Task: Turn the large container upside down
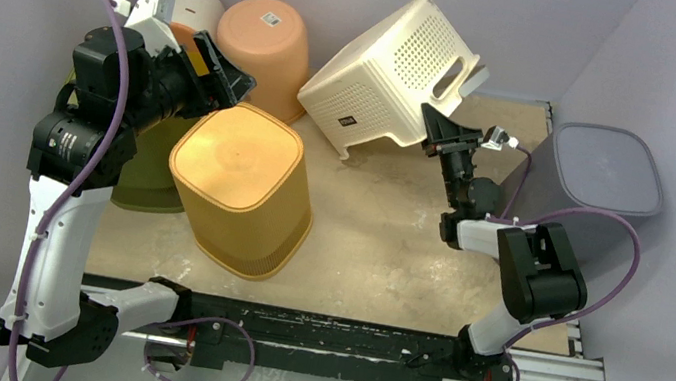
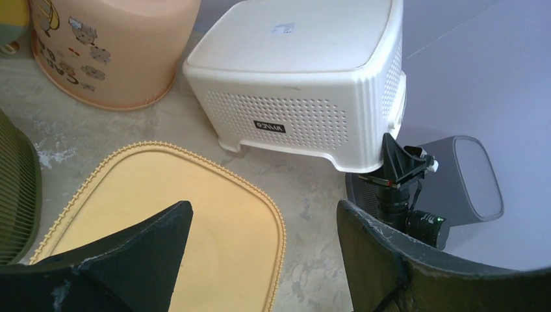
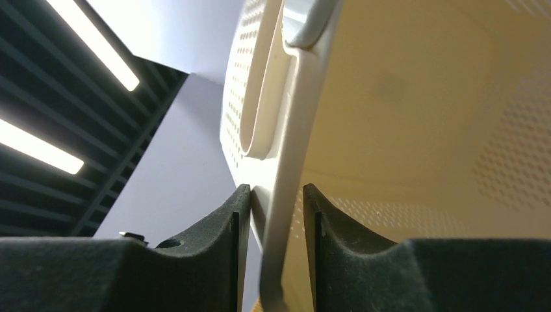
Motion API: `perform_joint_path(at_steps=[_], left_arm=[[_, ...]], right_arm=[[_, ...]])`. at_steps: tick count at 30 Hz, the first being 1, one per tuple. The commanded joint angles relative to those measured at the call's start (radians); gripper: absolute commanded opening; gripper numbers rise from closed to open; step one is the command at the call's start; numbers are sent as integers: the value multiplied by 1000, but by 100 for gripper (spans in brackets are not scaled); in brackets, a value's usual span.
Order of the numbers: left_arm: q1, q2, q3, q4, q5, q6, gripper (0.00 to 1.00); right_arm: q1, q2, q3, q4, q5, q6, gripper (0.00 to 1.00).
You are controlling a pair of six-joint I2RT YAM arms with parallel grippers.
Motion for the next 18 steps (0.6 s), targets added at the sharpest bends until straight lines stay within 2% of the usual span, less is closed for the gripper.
perform_joint_path(at_steps=[1,12,18], left_arm=[[-9,0,-5,46,23,22,79],[-9,-4,-27,40,19,15,79],[-9,-9,-49,40,19,15,79]], right_arm=[[-15,21,-87,210,38,-23,37],[-31,157,-231,365,85,2,38],[-42,207,-256,367,72,-11,40]])
